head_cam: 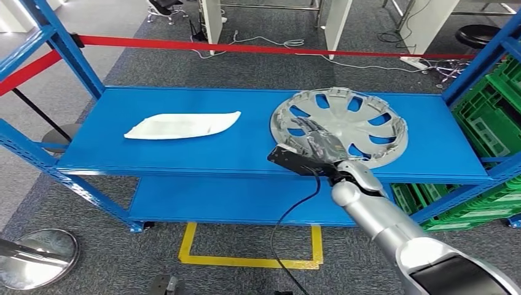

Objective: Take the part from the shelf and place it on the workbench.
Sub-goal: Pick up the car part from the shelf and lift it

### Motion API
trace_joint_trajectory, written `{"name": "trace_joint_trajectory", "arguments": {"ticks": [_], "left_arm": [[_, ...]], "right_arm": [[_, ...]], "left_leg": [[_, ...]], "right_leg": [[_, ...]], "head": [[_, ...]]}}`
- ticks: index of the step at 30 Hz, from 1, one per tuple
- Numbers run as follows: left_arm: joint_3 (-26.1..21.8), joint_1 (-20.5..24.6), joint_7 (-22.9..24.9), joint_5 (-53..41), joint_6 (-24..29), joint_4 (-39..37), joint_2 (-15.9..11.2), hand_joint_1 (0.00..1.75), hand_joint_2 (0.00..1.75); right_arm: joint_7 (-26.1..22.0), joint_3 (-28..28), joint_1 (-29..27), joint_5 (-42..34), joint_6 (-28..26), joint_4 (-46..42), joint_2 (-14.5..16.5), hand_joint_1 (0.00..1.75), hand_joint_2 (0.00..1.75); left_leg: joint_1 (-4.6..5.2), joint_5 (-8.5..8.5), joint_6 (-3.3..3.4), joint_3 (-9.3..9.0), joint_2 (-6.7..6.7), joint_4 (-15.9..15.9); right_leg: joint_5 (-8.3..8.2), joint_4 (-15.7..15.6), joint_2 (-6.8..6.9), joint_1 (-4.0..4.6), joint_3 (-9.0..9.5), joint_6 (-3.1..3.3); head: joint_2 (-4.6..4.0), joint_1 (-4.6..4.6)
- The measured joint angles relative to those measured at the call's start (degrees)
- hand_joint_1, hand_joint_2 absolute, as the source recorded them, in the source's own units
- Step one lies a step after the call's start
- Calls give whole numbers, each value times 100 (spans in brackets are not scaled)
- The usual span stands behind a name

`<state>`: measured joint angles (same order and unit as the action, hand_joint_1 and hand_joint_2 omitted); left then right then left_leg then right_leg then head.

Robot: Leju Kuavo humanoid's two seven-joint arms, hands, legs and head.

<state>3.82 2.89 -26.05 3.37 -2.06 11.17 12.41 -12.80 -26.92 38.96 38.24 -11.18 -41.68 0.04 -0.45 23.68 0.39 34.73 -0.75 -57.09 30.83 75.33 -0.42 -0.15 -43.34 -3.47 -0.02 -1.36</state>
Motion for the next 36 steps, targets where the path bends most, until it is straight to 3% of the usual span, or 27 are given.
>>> {"name": "trace_joint_trajectory", "arguments": {"ticks": [1,3,5,9,11,13,15,16,18,19,21,24,26,28,29,30,31,34,36], "left_arm": [[0,0,0,0,-1,0,-1,0,0],[-1,1,0,0,-1,0,-3,0,0],[-2,2,-4,-1,1,0,-6,0,0],[-2,8,-49,-19,4,0,-20,0,0],[-2,13,-75,-35,6,0,-33,0,0],[-1,15,-91,-52,7,0,-45,0,0],[0,18,-101,-75,7,0,-54,0,0],[0,22,-103,-86,8,0,-58,0,0],[0,19,-103,-98,10,0,-65,0,0],[0,17,-103,-99,11,0,-68,0,0],[0,14,-96,-101,15,0,-70,0,0],[0,10,-85,-104,20,0,-69,0,0],[0,11,-85,-110,21,0,-68,0,0],[0,10,-85,-119,21,0,-71,0,0],[0,9,-85,-125,20,0,-74,0,0],[0,8,-85,-131,20,0,-76,0,0],[0,8,-85,-139,20,0,-78,0,0],[0,13,-85,-154,20,0,-81,0,0],[0,14,-82,-155,20,0,-88,0,0]], "right_arm": [[76,6,93,22,80,147,1,0,175],[217,10,300,53,195,402,3,0,175],[380,11,498,92,283,640,26,0,175],[779,29,735,188,530,1087,57,0,175],[990,53,878,224,611,1297,60,0,175],[1193,87,987,238,658,1518,56,0,175],[1413,125,1051,252,671,1715,37,0,175],[1514,148,1082,262,669,1793,21,0,175],[1647,203,1159,278,671,1907,-29,0,175],[1691,230,1202,283,675,1951,-59,0,175],[1791,270,1273,298,697,2029,-125,0,175],[1936,346,1325,319,751,2122,-214,0,175],[2020,391,1370,338,803,2172,-267,0,175],[2136,425,1403,371,884,2233,-304,0,175],[2196,446,1401,394,926,2268,-325,1,175],[2250,468,1395,417,961,2299,-345,2,175],[2293,487,1392,435,988,2326,-363,3,175],[2344,531,1403,453,1041,2376,-400,3,175],[2342,538,1411,457,1062,2397,-411,3,175]], "left_leg": [[-1,3,-3,-10,-6,-1],[8,20,-35,-30,-14,-5],[29,22,-90,-26,-19,-14],[27,66,-200,13,-13,-60],[26,326,-254,220,2,-497],[26,648,-276,601,10,-1258],[27,664,-267,802,13,-1609],[27,520,-252,749,13,-1475],[27,127,-211,417,15,-789],[25,12,-190,247,15,-433],[30,-38,-151,89,12,-79],[22,-34,-66,80,7,-34],[2,-47,-12,73,7,-20],[2,-41,17,70,6,-21],[2,-37,23,68,5,-21],[1,-34,24,65,3,-22],[0,-29,20,59,1,-24],[5,5,-38,26,-4,-39],[23,11,-93,22,-8,-44]], "right_leg": [[-178,-236,1,-3,98,3],[-570,-1047,1,-8,489,7],[-718,-1558,-9,-5,741,47],[-709,-1627,-20,-5,752,195],[-719,-1639,-19,-29,757,250],[-719,-1639,-17,-29,756,271],[-717,-1638,-15,-23,761,273],[-715,-1638,-16,-21,766,271],[-709,-1635,-19,-13,772,250],[-703,-1623,-23,0,760,230],[-706,-1617,-31,21,732,173],[-669,-1586,-23,10,702,77],[-428,-1184,-9,4,516,19],[-79,-424,-5,0,163,-21],[16,-121,-5,-3,11,-33],[4,-5,-5,-8,-60,-42],[-116,-121,-4,-16,-22,-46],[-648,-1236,-2,-42,510,-49],[-724,-1598,-17,-35,705,8]], "head": [[0,1],[0,0],[0,11],[0,37],[0,64],[0,84],[0,86],[0,86],[0,86],[0,85],[0,78],[0,68],[0,42],[0,23],[0,22],[0,19],[0,20],[0,18],[0,24]]}}
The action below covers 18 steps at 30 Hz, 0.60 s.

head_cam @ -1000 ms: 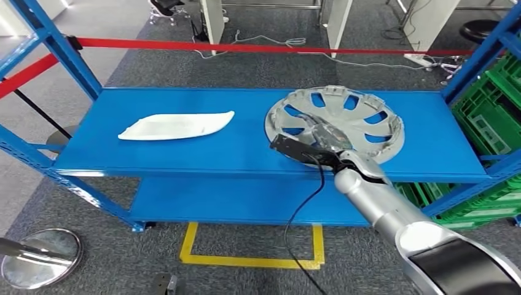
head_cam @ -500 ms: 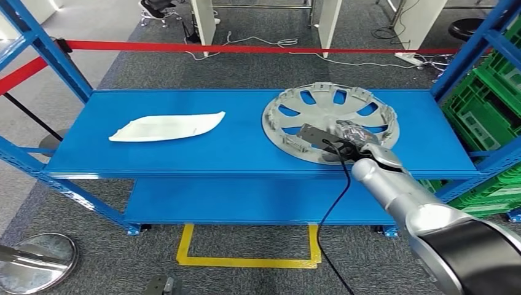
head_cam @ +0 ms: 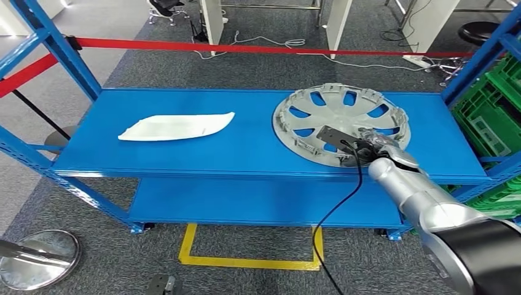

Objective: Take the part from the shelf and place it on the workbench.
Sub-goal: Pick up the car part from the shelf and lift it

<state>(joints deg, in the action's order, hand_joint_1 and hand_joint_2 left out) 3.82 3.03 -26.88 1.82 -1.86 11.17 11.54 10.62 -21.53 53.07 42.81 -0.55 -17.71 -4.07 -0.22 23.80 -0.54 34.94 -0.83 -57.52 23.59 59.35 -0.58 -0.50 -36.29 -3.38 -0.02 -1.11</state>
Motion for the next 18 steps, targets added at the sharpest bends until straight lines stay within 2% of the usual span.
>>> {"name": "trace_joint_trajectory", "arguments": {"ticks": [2,4,5,7,8,9,10,11,12,14,15,18], "left_arm": [[0,1,5,-1,0,0,-4,0,0],[0,4,8,-2,0,0,-4,0,0],[0,6,8,-2,1,0,-5,0,0],[0,3,9,-3,3,0,-10,0,0],[0,2,10,-3,7,0,-14,0,0],[0,2,11,-3,12,0,-17,0,0],[-1,6,12,-3,17,0,-20,0,0],[-1,7,15,-1,24,0,-24,0,0],[-2,5,17,0,30,0,-26,0,0],[-3,6,21,3,42,0,-25,0,0],[-4,6,21,4,47,0,-22,0,0],[-9,-3,21,5,62,0,-16,0,0]], "right_arm": [[-4,1,13,2,7,8,-4,89,175],[1,5,35,2,13,11,-8,175,175],[9,10,41,2,22,16,-9,175,175],[21,32,36,-3,49,34,-14,175,175],[24,50,25,-9,62,45,-19,175,175],[22,70,17,-16,75,53,-24,175,175],[16,89,12,-24,87,58,-27,175,175],[11,107,12,-31,98,60,-28,175,175],[4,121,14,-34,108,61,-30,175,175],[-9,153,19,-37,119,62,-42,175,175],[-17,173,15,-36,123,63,-51,175,175],[-40,242,-5,-15,127,73,-74,175,175]], "left_leg": [[-4,-3,-55,-6,-2,13],[-15,96,-118,36,10,-99],[-17,227,-146,132,16,-309],[-19,570,-177,474,24,-1018],[-20,688,-185,643,25,-1356],[-21,708,-187,737,27,-1541],[-22,625,-185,730,27,-1527],[-25,458,-180,618,28,-1308],[-32,259,-179,432,31,-952],[-42,42,-155,96,25,-290],[-42,21,-128,18,19,-117],[-36,30,-10,18,9,-55]], "right_leg": [[11,-12,-11,16,21,91],[7,-28,-3,6,44,164],[4,-39,3,-5,57,192],[6,-40,14,-7,58,221],[6,-40,16,-7,57,225],[6,-40,17,-8,58,225],[7,-40,16,-10,63,223],[9,-40,13,-15,72,216],[13,-38,7,-17,81,200],[23,-17,-3,5,68,141],[21,-15,-6,18,56,108],[13,-35,-5,11,42,29]], "head": [[0,9],[0,29],[0,42],[0,65],[0,64],[0,64],[0,65],[0,65],[0,66],[0,72],[0,74],[0,70]]}}
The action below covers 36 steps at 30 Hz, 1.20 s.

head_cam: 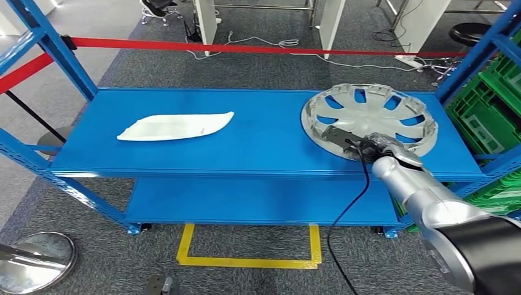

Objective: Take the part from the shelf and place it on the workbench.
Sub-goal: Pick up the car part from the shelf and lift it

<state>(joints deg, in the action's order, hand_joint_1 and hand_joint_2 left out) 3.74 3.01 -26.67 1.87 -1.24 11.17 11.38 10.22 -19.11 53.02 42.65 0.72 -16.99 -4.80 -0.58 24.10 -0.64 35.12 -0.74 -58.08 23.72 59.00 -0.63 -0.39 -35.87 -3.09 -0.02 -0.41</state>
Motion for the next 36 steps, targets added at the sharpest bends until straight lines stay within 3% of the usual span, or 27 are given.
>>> {"name": "trace_joint_trajectory", "arguments": {"ticks": [2,5,6,7,9,11,13,15,17,20,21,22,23,26,28,31,33,36], "left_arm": [[-3,2,1,-1,5,0,4,0,0],[-5,0,2,-3,6,0,6,0,0],[-6,-4,2,-3,6,0,5,0,0],[-7,-6,2,-4,6,0,4,0,0],[-10,-3,2,-4,6,0,6,0,0],[-11,1,2,-4,6,0,8,0,87],[-12,-1,2,-4,6,0,9,0,175],[-13,-1,4,-5,10,0,8,0,175],[-13,5,10,-10,24,0,7,0,175],[-12,8,65,-41,82,0,4,0,175],[-10,10,96,-59,113,0,3,0,175],[-7,14,123,-79,143,0,3,0,175],[-4,21,152,-95,172,0,3,0,175],[-4,25,233,-88,200,0,8,0,175],[-8,20,276,-41,176,0,17,0,175],[-29,8,262,50,89,0,22,0,175],[-47,10,254,75,73,0,23,0,175],[-56,6,275,69,107,-1,23,0,175]], "right_arm": [[-31,33,-8,25,-2,10,-13,175,175],[-79,69,-54,72,-5,25,-18,175,175],[-92,85,-75,83,-8,28,-18,175,175],[-106,104,-90,90,-10,29,-17,175,175],[-131,135,-92,99,-13,29,-16,175,175],[-145,155,-70,103,-16,29,-16,175,175],[-157,171,-52,106,-24,29,-16,175,175],[-163,181,-41,109,-36,28,-16,175,175],[-163,185,-27,113,-44,27,-15,175,175],[-165,188,-36,129,-50,28,-14,175,175],[-166,190,-44,137,-52,29,-14,175,175],[-168,193,-49,145,-55,29,-14,175,175],[-169,198,-53,151,-57,28,-14,175,175],[-170,226,-52,163,-57,28,-14,175,175],[-167,257,-53,172,-61,29,-16,175,175],[-172,302,-72,190,-65,29,-17,175,175],[-180,323,-83,213,-64,29,-15,175,175],[-204,332,-125,244,-63,29,-9,175,175]], "left_leg": [[-10,-17,65,-3,5,10],[0,-12,121,-3,4,11],[4,-9,127,-5,1,10],[7,-7,128,-9,-3,9],[6,5,116,-29,-9,8],[21,25,76,-42,-19,-1],[33,23,16,-38,-29,1],[21,12,-54,-40,-31,23],[17,130,-120,21,-15,-117],[14,612,-170,491,5,-1078],[11,699,-175,635,8,-1365],[11,678,-176,686,10,-1474],[10,554,-172,632,11,-1369],[1,73,-144,135,8,-383],[3,18,-89,-17,0,-32],[4,13,21,-12,2,5],[-10,-4,80,-14,9,16],[-3,2,115,-14,9,14]], "right_leg": [[179,269,13,-11,-131,-47],[667,1352,23,-12,-645,-78],[715,1588,23,-11,-770,-75],[658,1618,23,-11,-801,-68],[295,1052,25,-12,-545,-46],[25,320,27,-8,-176,-18],[-6,53,22,10,-37,21],[-23,27,15,17,-28,83],[-44,-8,16,-2,-4,140],[-49,-23,30,-16,4,183],[-49,-23,33,-16,2,187],[-48,-22,34,-17,2,188],[-49,-21,33,-20,5,185],[-48,1,15,-12,-10,132],[-60,14,2,10,-51,67],[-52,20,0,-6,-94,-19],[164,371,13,-14,-266,-65],[615,1447,19,-15,-760,-100]], "head": [[0,-22],[0,-51],[0,-54],[0,-57],[0,-59],[0,-60],[0,-56],[0,-55],[0,-35],[0,3],[0,3],[0,4],[0,4],[0,9],[0,6],[0,-11],[0,-42],[0,-73]]}}
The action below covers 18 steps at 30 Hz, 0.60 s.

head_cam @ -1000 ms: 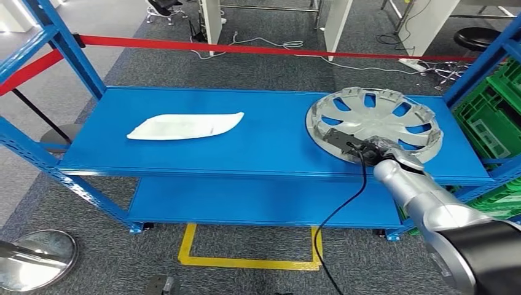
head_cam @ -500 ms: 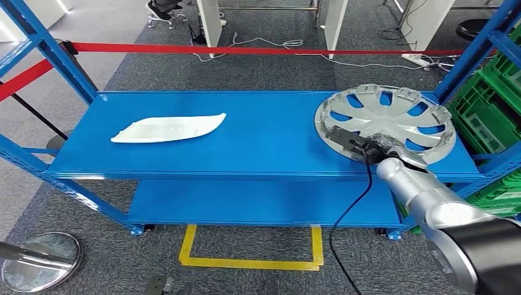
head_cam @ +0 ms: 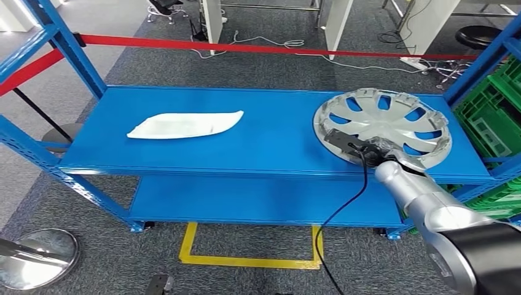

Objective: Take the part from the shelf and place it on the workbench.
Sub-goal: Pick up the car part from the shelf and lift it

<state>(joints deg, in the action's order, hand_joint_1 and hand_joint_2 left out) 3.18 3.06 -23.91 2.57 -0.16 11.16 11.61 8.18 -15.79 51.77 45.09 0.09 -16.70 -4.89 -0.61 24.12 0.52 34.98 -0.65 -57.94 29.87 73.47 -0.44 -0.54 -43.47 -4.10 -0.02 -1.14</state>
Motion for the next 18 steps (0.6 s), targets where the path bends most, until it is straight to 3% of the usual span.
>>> {"name": "trace_joint_trajectory", "arguments": {"ticks": [1,2,5,7,11,12,15,16,17,18], "left_arm": [[-4,-2,4,-6,7,0,0,0,175],[-10,-3,7,-13,10,1,0,0,175],[-38,0,8,-36,10,1,1,0,175],[-57,1,-2,-38,12,0,-1,0,175],[-92,-4,-68,-20,37,1,3,0,175],[-98,-2,-85,-16,45,1,4,0,175],[-105,7,-118,-14,59,1,4,0,175],[-106,12,-123,-14,60,1,4,0,175],[-108,16,-126,-14,64,1,4,0,175],[-111,15,-128,-12,69,1,2,0,175]], "right_arm": [[-8,1,-9,8,-2,0,1,175,175],[-22,4,-9,13,-7,-1,1,175,175],[-164,55,-2,-13,-77,-6,6,175,175],[-457,133,-24,-128,-248,-36,27,175,175],[-1674,468,-191,-716,-966,-365,124,175,175],[-1921,574,-243,-853,-1095,-502,170,175,175],[-2202,809,-443,-1018,-1212,-860,309,175,175],[-2215,856,-511,-1027,-1214,-942,334,175,175],[-2239,892,-569,-1042,-1218,-1013,350,175,175],[-2285,927,-618,-1077,-1228,-1090,363,175,175]], "left_leg": [[0,3,3,-3,-2,-1],[-2,6,2,-10,-6,-2],[-3,33,-53,-39,-23,-12],[13,35,-122,-35,-31,-12],[-4,90,-258,7,-20,-71],[-4,212,-286,88,-13,-255],[5,704,-321,606,-1,-1310],[8,748,-317,728,-1,-1531],[10,677,-306,742,-1,-1539],[11,516,-290,648,-1,-1339]], "right_leg": [[9,150,0,-1,-76,-2],[-88,72,1,-4,-42,-2],[-559,-987,5,-16,508,9],[-629,-1363,-5,-7,710,64],[-652,-1400,-28,3,701,229],[-659,-1411,-31,-7,703,262],[-655,-1413,-31,-2,704,305],[-654,-1412,-25,3,703,307],[-654,-1411,-18,7,703,306],[-654,-1410,-12,8,704,304]], "head": [[0,-4],[0,-6],[0,-13],[0,-13],[0,-6],[0,5],[0,29],[0,29],[0,29],[0,29]]}}
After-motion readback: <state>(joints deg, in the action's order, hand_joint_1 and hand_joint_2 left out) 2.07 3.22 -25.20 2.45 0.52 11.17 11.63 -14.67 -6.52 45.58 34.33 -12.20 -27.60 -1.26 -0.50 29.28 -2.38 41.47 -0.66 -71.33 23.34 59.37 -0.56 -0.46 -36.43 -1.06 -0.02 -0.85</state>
